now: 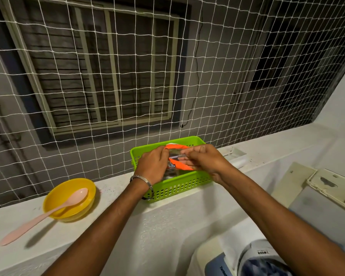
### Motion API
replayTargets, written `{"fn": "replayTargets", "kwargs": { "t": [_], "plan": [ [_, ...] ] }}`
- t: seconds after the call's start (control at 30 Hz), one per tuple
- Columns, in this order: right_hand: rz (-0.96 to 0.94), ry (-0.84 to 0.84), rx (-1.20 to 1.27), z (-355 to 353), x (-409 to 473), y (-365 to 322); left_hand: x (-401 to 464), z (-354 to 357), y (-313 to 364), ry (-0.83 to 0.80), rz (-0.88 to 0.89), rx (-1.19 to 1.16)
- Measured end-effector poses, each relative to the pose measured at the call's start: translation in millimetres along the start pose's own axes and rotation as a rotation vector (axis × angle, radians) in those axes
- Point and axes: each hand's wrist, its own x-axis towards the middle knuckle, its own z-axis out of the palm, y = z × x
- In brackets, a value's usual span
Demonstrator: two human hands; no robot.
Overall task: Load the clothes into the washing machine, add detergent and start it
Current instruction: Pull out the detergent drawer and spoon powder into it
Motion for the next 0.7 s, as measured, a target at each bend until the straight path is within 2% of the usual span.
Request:
{"fn": "replayTargets", "kwargs": {
  "t": [0.33,0.7],
  "plan": [
    [0.072,0.066,0.143,-38.1,-10.2,-3.9,1.9,1.6,-1.7,-0.005,-0.008,0.002],
    [0.116,0.122,0.165,-94.5,-41.7,-10.9,2.3,2.3,-1.9,0.017,-0.016,0.009]
  ]
}}
